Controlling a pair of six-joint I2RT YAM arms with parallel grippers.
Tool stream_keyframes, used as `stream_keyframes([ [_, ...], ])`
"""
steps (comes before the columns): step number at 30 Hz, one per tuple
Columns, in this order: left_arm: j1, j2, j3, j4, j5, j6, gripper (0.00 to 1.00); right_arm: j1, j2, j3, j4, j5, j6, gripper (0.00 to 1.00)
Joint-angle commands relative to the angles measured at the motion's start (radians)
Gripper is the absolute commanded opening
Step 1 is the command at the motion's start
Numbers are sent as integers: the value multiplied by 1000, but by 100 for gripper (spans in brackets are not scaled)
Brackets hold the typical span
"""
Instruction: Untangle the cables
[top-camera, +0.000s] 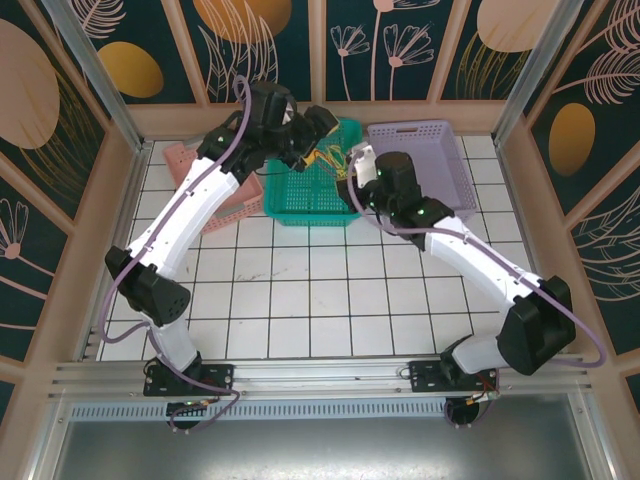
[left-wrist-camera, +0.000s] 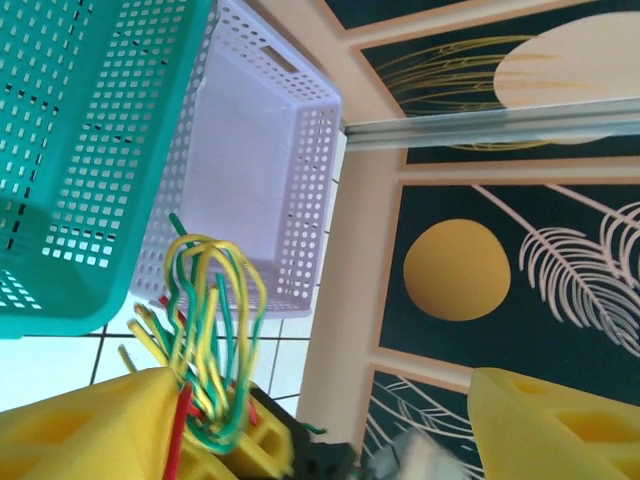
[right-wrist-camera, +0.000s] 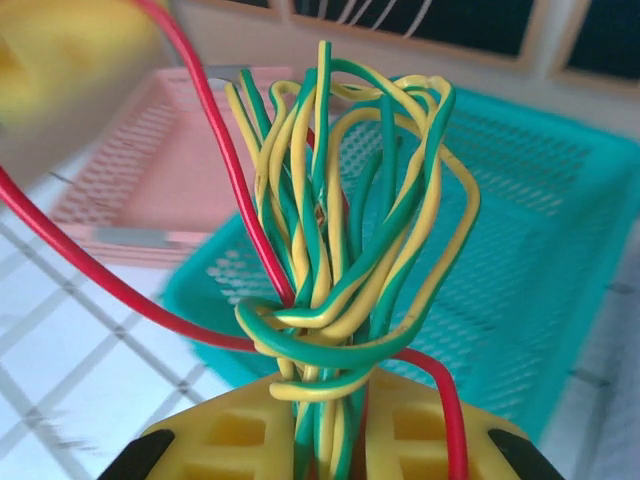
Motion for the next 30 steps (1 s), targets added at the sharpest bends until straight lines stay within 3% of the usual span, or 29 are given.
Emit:
stream_keyframes([
  [1, 4, 27, 88, -159, -22, -60, 77, 32, -45, -77, 237, 271, -297, 0],
  [8, 5, 53, 117, -224, -16, -51, 78, 103, -45, -232, 585, 536, -704, 0],
  [15, -1, 91, 108, -232, 9, -30, 82, 187, 7, -301, 820, 630, -1055, 0],
  [24, -8, 127, 100, -228, 22, -13, 81, 227, 67, -274, 829, 624, -1130, 0],
  [30, -9, 146, 76, -251, 29, 33, 66, 248, 92, -265, 853, 641, -1155, 0],
])
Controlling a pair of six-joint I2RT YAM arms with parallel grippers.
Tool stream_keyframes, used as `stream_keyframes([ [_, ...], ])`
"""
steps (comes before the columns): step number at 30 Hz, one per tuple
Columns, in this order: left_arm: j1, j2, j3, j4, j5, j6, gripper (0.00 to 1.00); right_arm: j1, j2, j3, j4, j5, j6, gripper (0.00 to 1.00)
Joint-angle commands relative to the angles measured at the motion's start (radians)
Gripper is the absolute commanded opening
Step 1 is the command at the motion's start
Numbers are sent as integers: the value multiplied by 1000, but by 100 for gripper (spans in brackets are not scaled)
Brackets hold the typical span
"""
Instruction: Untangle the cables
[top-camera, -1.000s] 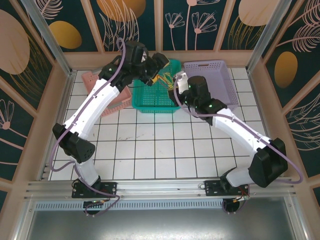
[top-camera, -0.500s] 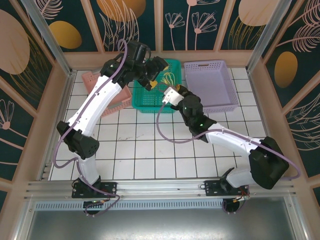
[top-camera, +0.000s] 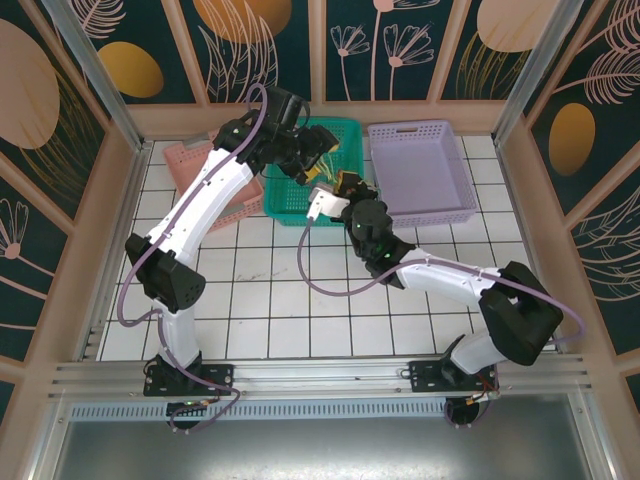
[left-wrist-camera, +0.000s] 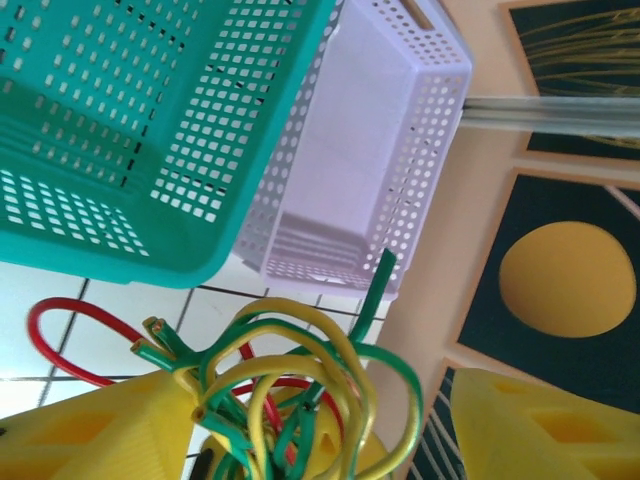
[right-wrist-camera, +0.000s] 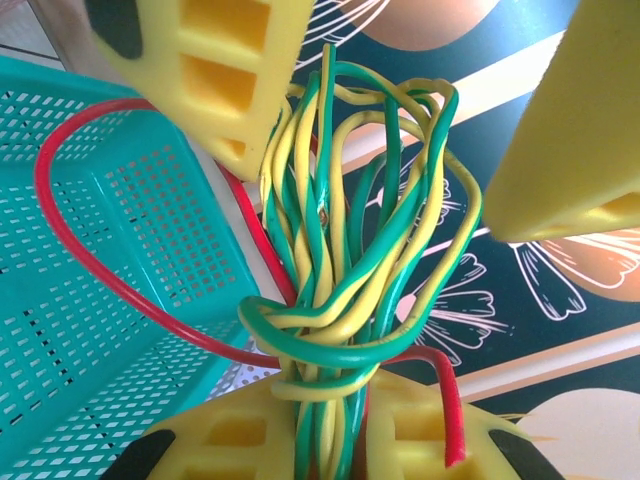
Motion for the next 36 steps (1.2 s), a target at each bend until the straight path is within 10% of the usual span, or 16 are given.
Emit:
stream_keyframes([
  [1, -6, 23, -27, -31, 14, 46, 64, 23, 12, 27, 75, 20, -43, 0],
  [11, -5, 62, 17, -59, -31, 74, 18, 60, 2, 15, 103, 68, -53, 0],
  [16, -5, 28, 28, -7, -89, 71, 0, 57, -66, 98, -239, -26, 233, 0],
  [23, -5, -78, -108, 264, -89, 75, 0, -124, -173, 269, -755, -781, 1030, 0],
  [29, 1, -189, -284, 582, -56, 95, 0, -281, -146, 258, -711, -1402, 1497, 0],
  [36, 18, -310, -464, 833, -55, 183, 0, -391, -94, 206, -362, -1756, 2009, 0],
])
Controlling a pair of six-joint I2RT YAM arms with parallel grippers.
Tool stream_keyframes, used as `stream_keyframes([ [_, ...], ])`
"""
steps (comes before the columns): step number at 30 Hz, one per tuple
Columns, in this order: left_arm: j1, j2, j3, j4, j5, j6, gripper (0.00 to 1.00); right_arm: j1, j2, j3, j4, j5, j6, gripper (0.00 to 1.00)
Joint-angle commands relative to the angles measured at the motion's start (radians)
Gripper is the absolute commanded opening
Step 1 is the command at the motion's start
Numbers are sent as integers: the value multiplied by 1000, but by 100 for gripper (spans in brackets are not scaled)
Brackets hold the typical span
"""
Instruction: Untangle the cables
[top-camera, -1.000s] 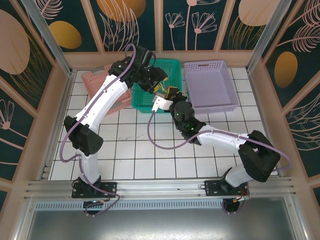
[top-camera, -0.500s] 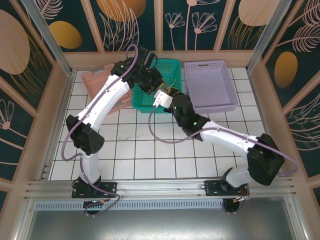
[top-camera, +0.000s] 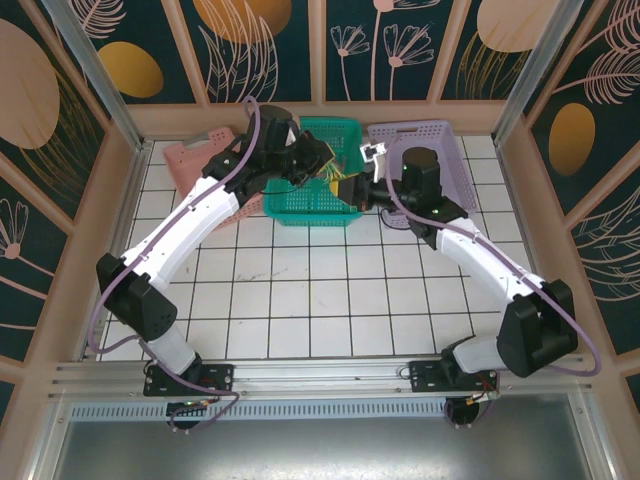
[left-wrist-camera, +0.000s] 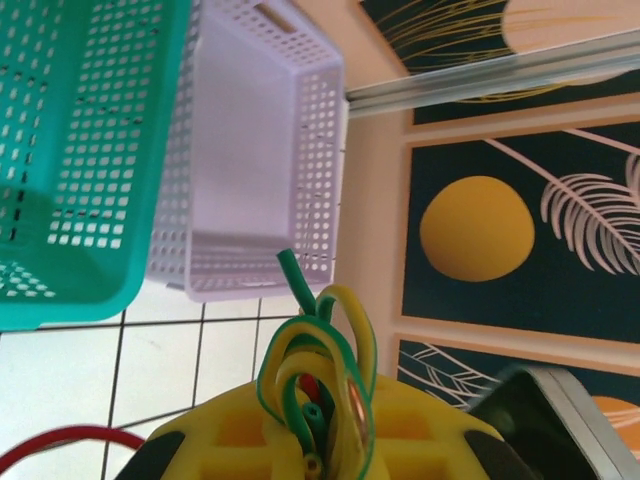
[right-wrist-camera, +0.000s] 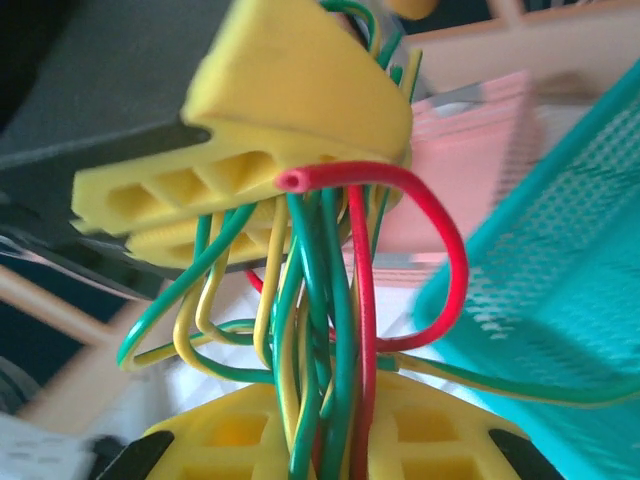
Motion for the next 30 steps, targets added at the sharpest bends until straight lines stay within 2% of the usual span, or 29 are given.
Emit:
stream_keyframes([
  [1, 43, -65, -39, 354, -75, 112, 0, -7, -1, -29, 230, -427, 445, 0],
  [3, 43, -90, -78, 392, -89, 165, 0, -16, 24, -19, 268, -494, 527, 0],
  [4, 44, -107, -100, 407, -107, 189, 0, -14, 38, 0, 228, -526, 523, 0],
  [6, 43, -143, -158, 454, -137, 230, 0, -11, 54, 42, 51, -545, 412, 0],
  [8, 43, -178, -217, 502, -153, 241, 0, -9, 66, 103, -209, -519, 216, 0],
  [11, 43, -184, -240, 514, -109, 221, 0, -10, 76, 161, -432, -397, 41, 0],
  [12, 43, -178, -237, 511, -79, 213, 0, -7, 72, 176, -463, -351, 16, 4],
  [16, 43, -173, -247, 480, -27, 187, 0, -30, 21, 190, -412, -242, 32, 34],
  [19, 43, -163, -244, 447, 25, 179, 0, -48, -27, 198, -404, -122, 21, 44],
  [23, 43, -148, -235, 400, 47, 167, 0, -45, -57, 186, -403, -33, -10, 49],
  [30, 43, -127, -206, 386, 58, 153, 0, 3, -30, 194, -426, 30, -29, 47],
])
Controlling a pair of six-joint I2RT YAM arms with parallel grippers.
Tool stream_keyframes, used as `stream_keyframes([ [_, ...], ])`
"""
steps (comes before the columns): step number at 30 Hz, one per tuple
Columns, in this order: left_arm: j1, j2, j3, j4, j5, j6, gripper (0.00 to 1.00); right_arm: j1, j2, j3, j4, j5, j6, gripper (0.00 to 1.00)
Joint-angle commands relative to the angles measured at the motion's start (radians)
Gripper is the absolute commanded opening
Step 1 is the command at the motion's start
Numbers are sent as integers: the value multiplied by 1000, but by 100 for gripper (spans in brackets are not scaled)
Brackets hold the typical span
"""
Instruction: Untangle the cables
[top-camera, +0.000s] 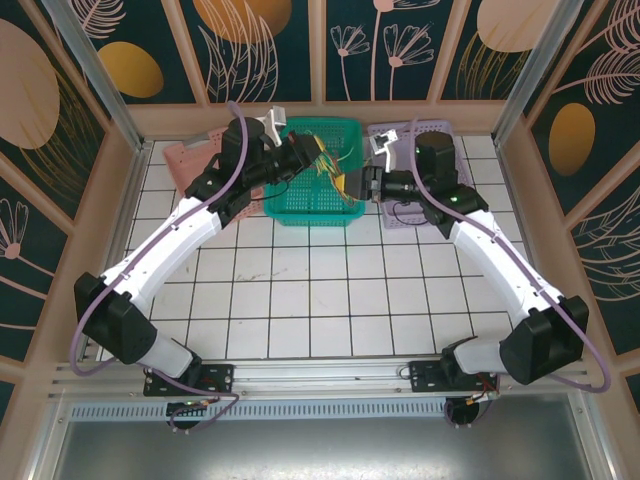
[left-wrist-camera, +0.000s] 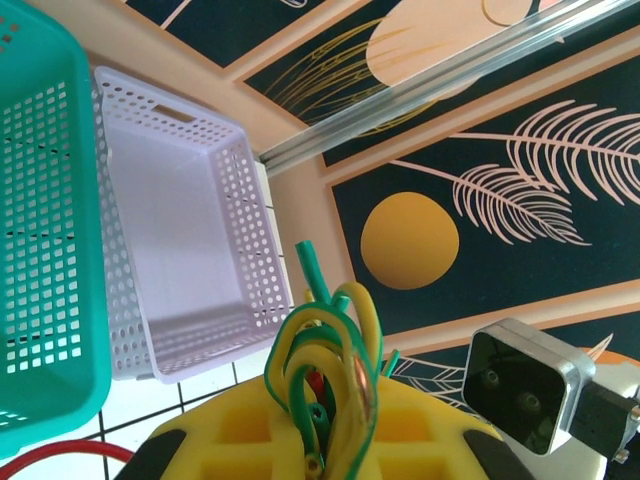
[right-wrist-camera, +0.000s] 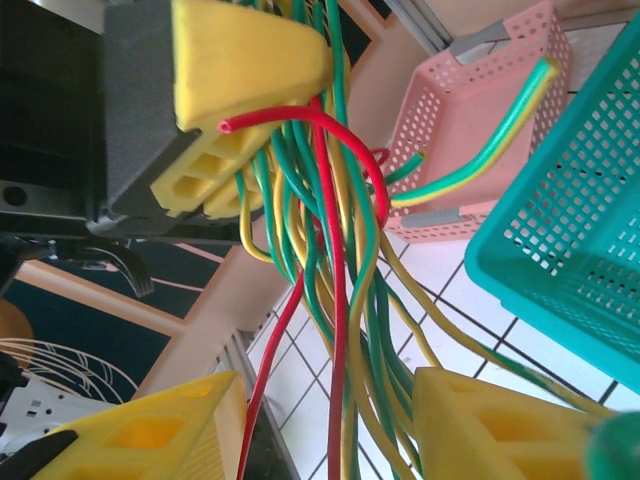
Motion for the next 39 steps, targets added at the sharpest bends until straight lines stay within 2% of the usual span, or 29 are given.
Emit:
stream_keyframes([
  [1, 4, 22, 47, 59, 31, -7, 0, 42, 26, 22, -58, 72, -40, 46],
  [3, 5, 27, 46, 61, 43, -12, 0, 48, 42, 23, -45, 82, -27, 44],
  [5, 4, 29, 41, 59, 48, -13, 0, 48, 52, 23, -8, 94, 6, 38],
  [7, 4, 25, 35, 49, 48, -6, 0, 47, 57, 32, 23, 109, 28, 26],
  [10, 4, 13, 39, 6, 16, 35, 0, 29, 60, 31, 39, 95, 66, 1],
  [14, 4, 20, 89, -105, -38, 141, 0, 3, 74, 52, -70, 49, 45, 0],
  [17, 4, 34, 117, -156, -38, 186, 0, -4, 61, 51, -110, 24, 19, 0],
  [18, 5, 39, 119, -159, -29, 190, 7, -4, 55, 47, -113, 23, 17, 0],
  [21, 4, 42, 123, -167, -21, 181, 42, -5, 41, 45, -137, 67, 2, 0],
  [22, 4, 40, 124, -171, -31, 171, 51, -5, 38, 45, -151, 91, -9, 0],
  [25, 4, 19, 132, -202, -100, 116, 71, -8, 30, 49, -186, 154, -42, 0],
  [26, 4, 11, 134, -208, -116, 86, 74, -11, 27, 46, -187, 162, -45, 0],
  [28, 4, -1, 119, -197, -108, -10, 74, -15, 17, 35, -174, 172, -41, 0],
  [30, 4, -14, 63, -132, -56, -154, 69, -16, 13, 27, -158, 179, -31, 0],
  [33, -7, -48, -130, 138, 40, -447, 57, -16, 12, 11, -111, 174, 10, 0],
  [34, -12, -59, -177, 213, 46, -498, 55, -20, 16, 3, -91, 162, 30, 0],
  [35, -16, -63, -203, 240, 43, -519, 55, -23, 19, -3, -71, 147, 54, 0],
  [39, -16, -39, -177, 226, 56, -467, 54, -35, 45, -3, -28, 75, 116, 0],
])
